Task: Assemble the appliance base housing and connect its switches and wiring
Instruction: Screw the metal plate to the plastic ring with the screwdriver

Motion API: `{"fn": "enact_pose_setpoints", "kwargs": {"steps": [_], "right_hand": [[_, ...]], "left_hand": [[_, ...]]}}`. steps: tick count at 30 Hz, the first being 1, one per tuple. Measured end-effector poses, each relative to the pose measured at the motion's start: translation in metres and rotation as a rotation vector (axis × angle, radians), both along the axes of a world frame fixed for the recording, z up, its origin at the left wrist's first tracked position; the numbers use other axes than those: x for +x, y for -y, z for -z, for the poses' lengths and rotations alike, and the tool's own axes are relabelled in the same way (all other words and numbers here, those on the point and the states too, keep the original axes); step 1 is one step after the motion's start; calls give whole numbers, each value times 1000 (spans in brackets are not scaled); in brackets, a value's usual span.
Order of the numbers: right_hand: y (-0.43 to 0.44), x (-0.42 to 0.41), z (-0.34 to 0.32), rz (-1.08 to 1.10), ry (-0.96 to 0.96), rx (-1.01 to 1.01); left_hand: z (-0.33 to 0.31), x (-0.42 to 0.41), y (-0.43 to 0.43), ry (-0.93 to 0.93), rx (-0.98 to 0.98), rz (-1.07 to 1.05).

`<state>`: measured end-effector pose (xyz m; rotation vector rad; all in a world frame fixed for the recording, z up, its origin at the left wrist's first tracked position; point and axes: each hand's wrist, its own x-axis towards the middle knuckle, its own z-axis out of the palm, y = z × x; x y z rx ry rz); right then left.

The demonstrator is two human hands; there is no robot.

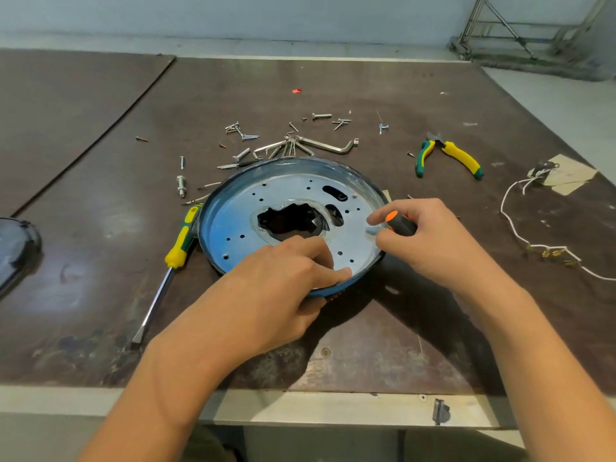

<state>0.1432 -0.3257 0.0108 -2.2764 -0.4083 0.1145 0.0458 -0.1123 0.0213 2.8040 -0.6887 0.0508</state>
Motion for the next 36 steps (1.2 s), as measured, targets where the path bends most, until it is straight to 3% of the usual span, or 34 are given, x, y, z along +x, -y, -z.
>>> {"fn": "enact_pose_setpoints", "kwargs": {"steps": [6,10,13,17,22,31,36], "right_hand": [[0,-3,-6,5,31,-25],[-4,-15,-20,10,374,-270],[-14,-26,-29,-171,489,-304],[-27,-32,-29,-355,435,-401],[-32,-30,-30,-264,378,-472],[-51,-19,-45,-335,30,-600],[-55,-17,-46,-368,25,-604]], "left_hand": [[1,2,0,-50,-47,-64],[-4,0,5,-60,43,-76],[-8,-7,10,48,146,-100],[-10,-12,14,141,206,-142],[-11,-16,16,159,244,-156],[1,-14,11,233,167,-233],[3,-17,12,239,203,-217]]}}
